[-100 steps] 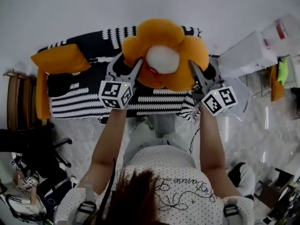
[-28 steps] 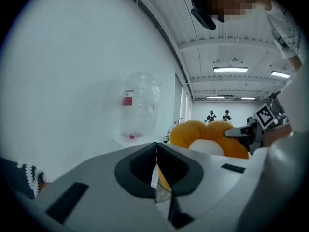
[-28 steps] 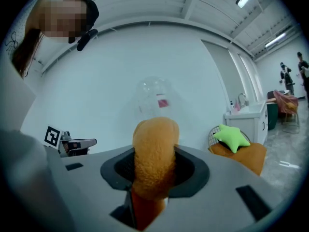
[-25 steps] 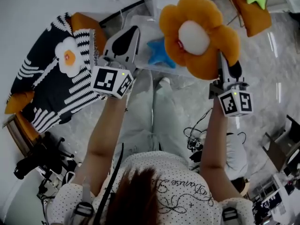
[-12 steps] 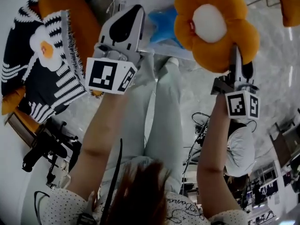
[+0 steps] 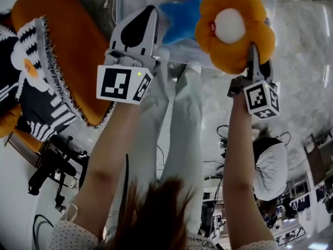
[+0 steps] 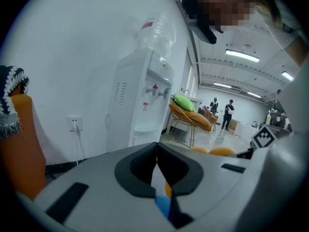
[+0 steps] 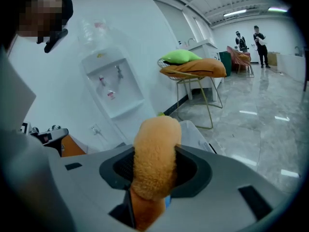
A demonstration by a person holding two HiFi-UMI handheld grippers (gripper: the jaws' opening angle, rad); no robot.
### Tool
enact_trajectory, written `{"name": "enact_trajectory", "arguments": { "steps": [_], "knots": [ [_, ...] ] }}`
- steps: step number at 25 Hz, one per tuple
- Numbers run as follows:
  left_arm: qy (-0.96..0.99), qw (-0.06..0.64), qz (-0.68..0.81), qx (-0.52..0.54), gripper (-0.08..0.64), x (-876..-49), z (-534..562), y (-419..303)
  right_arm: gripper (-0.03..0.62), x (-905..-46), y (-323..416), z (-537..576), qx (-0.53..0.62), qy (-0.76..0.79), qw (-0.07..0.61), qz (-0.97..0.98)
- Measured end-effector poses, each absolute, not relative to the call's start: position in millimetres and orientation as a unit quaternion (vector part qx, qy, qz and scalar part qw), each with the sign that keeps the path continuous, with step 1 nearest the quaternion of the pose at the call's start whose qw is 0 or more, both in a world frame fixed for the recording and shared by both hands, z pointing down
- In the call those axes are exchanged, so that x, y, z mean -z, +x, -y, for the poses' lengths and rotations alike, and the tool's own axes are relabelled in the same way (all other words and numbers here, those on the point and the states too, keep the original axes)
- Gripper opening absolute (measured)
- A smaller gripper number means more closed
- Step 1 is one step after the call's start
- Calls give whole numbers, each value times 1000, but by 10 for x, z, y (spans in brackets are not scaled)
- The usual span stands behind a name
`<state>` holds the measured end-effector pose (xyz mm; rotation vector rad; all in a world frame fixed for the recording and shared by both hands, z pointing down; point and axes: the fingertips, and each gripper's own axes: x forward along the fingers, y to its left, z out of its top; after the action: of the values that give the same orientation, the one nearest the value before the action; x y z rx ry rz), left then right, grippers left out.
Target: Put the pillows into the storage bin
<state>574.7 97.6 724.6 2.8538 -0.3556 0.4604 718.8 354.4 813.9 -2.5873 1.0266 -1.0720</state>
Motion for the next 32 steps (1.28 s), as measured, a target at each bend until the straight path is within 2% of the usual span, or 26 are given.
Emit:
{"name": "enact_trajectory", "arguments": {
  "steps": [4, 8, 11, 13, 15, 17, 19, 20, 23, 24, 32],
  "knots": [
    [972, 112, 117, -169, 5, -7496, -1016, 5739, 195, -8758, 7209, -3704, 393, -862, 63, -314],
    [971, 114, 105, -181, 5, -7616, -1106, 5708, 237, -9187, 7239, -4037, 436, -856, -17, -279],
    [970, 116, 102, -185, 3, -7640, -1157, 5697, 289, -9242, 7287, -4266, 453, -847, -96, -263],
    [969, 118, 107, -187, 3, -7619, -1159, 5696, 331, -9201, 7286, -4361, 455, -844, -116, -260],
    [969, 120, 111, -185, 4, -7542, -1141, 5708, 328, -9059, 7300, -4391, 441, -849, -119, -264],
    [971, 116, 111, -178, 3, -7388, -1114, 5749, 312, -8853, 7330, -4350, 417, -857, -119, -278],
    [974, 109, 108, -168, 3, -7185, -1088, 5806, 252, -8558, 7367, -4211, 388, -863, -112, -304],
    [975, 106, 106, -165, 3, -7073, -1072, 5828, 214, -8368, 7378, -4112, 372, -865, -108, -319],
    [977, 96, 105, -158, 3, -6689, -969, 5897, 41, -7648, 7425, -3719, 307, -873, -108, -362],
    [979, 92, 105, -151, 3, -6536, -921, 5932, 16, -7385, 7461, -3573, 282, -876, -110, -375],
    [989, 49, 108, -84, 3, -4970, -609, 6149, 11, -5184, 7717, -2780, 133, -893, -43, -427]
  ]
}}
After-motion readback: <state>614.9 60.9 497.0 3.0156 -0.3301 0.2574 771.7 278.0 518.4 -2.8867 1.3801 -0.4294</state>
